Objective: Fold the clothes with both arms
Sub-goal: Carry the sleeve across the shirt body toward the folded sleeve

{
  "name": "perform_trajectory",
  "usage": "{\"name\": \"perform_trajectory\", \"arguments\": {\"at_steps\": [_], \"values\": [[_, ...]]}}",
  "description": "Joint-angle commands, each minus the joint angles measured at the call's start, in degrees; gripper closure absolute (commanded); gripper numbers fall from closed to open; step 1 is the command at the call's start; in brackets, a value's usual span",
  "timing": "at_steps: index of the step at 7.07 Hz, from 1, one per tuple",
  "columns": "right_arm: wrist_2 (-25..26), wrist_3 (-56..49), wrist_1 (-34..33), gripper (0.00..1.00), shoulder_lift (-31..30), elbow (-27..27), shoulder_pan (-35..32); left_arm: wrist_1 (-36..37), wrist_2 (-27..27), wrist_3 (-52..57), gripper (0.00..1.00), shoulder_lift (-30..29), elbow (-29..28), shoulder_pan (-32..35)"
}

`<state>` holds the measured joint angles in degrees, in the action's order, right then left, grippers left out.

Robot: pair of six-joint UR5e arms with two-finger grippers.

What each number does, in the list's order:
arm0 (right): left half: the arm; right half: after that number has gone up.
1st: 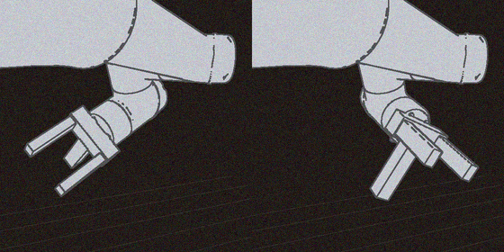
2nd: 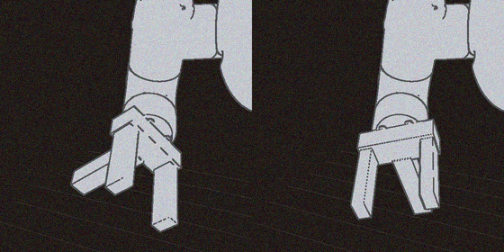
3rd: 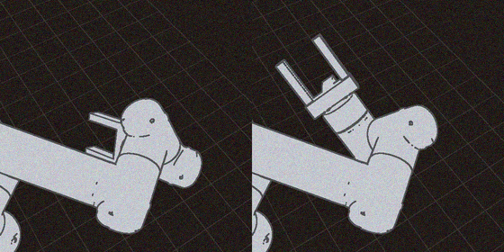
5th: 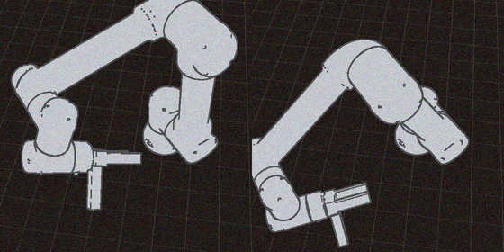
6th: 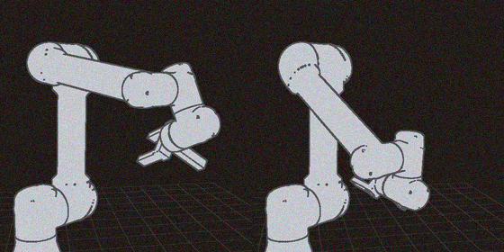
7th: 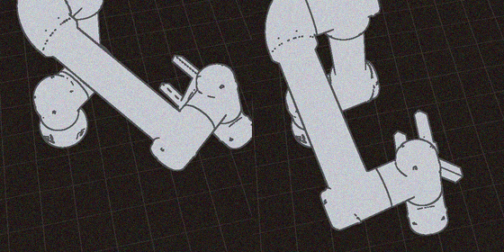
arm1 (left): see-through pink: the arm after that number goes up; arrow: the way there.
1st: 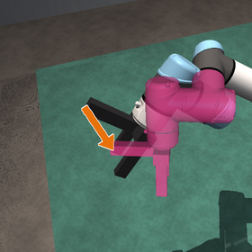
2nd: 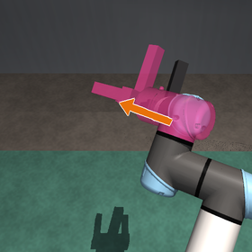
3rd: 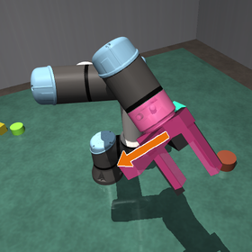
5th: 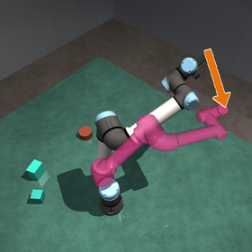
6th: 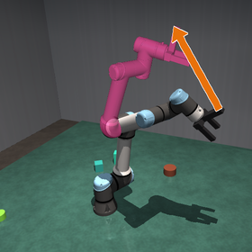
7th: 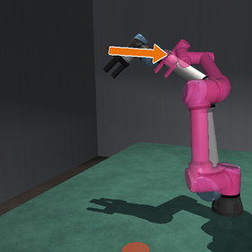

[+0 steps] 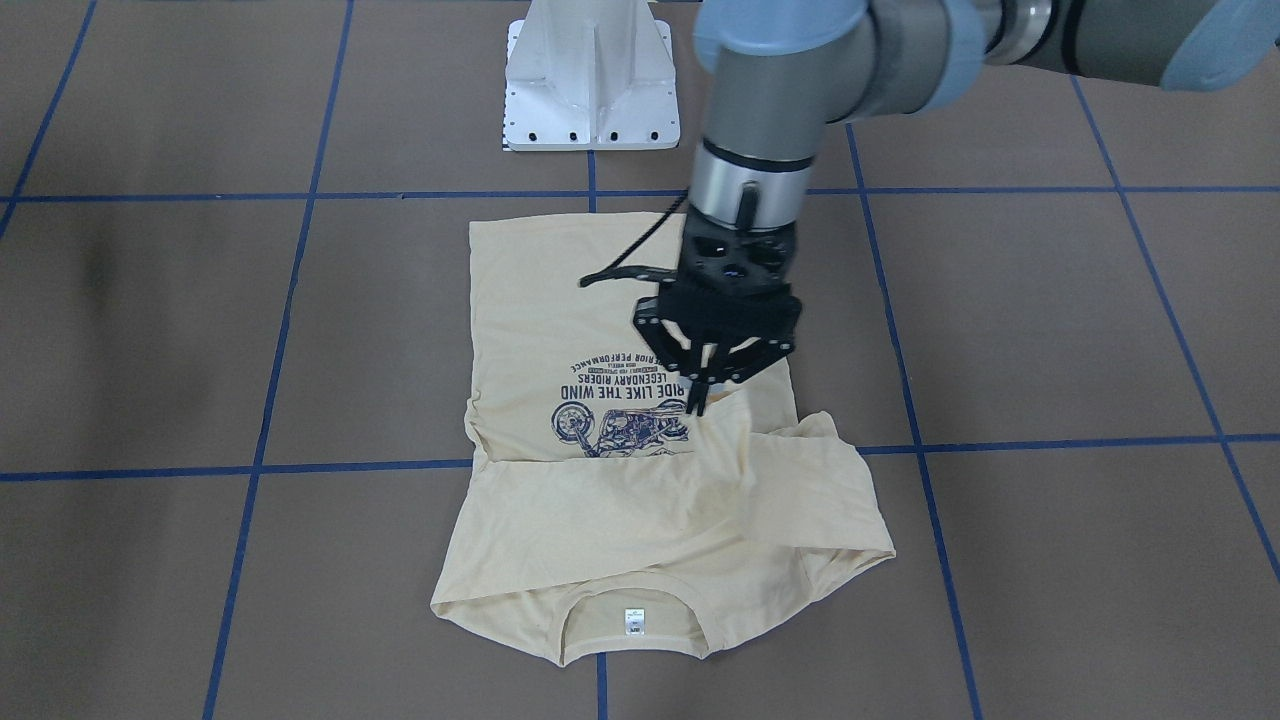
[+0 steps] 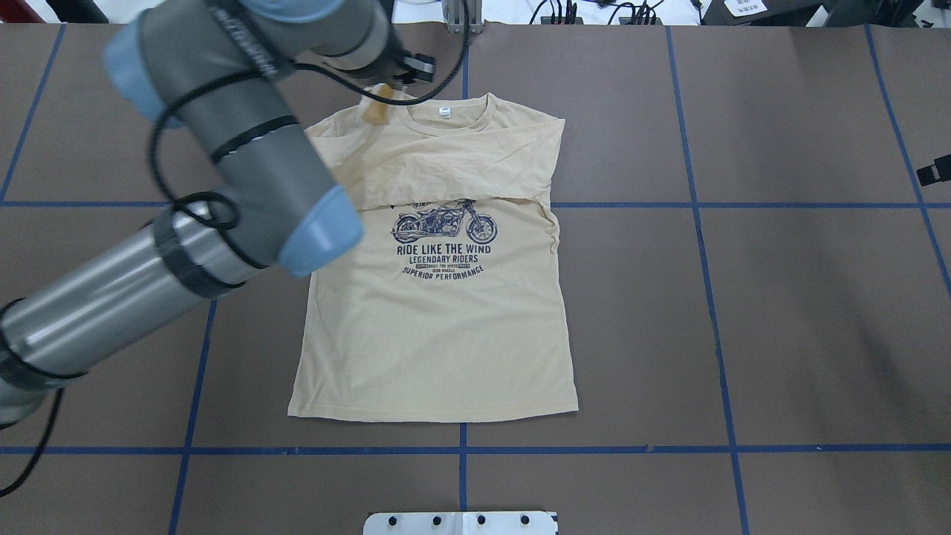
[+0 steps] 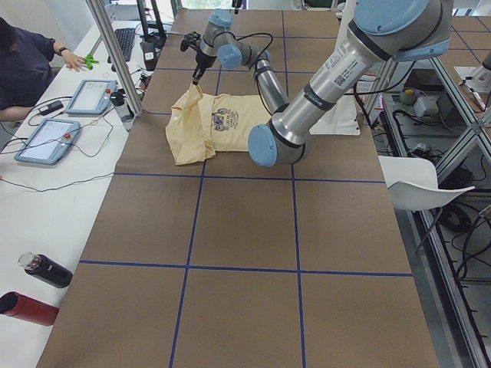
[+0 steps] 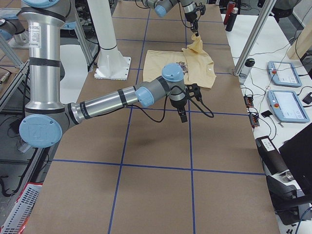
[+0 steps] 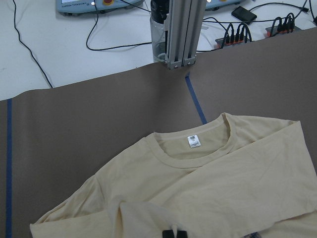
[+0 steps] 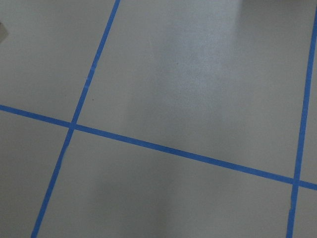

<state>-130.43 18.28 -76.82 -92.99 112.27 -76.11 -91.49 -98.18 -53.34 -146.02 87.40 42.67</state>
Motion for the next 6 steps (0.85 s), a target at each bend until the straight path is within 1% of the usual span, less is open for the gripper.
{"name": "perform_trajectory", "arguments": {"at_steps": [1, 2, 3, 4, 5, 6], "values": [[0.00, 0.00, 0.00, 0.00, 0.09, -0.03, 0.00, -1.73, 4.82, -12.35, 1.00, -16.70, -22.89, -7.74], [0.00, 0.00, 0.00, 0.00, 0.09, -0.03, 0.00, -5.68, 7.88, -15.80, 1.00, -17.10, -27.15, -9.26], [0.00, 0.09, 0.00, 0.00, 0.00, -0.03, 0.00, -7.46, 10.18, -18.27, 1.00, -17.54, -30.24, -10.84], [0.00, 0.09, -0.09, 0.00, 0.09, -0.03, 0.00, -8.34, 11.16, -19.42, 1.00, -17.37, -30.88, -11.73], [0.00, 0.09, -0.09, 0.00, 0.09, -0.03, 0.00, -8.87, 11.17, -22.05, 0.78, -17.45, -30.89, -11.74], [0.00, 0.18, -0.09, 0.00, 0.09, -0.03, 0.00, -11.93, 11.25, -24.68, 0.01, -17.02, -30.97, -11.82]]}}
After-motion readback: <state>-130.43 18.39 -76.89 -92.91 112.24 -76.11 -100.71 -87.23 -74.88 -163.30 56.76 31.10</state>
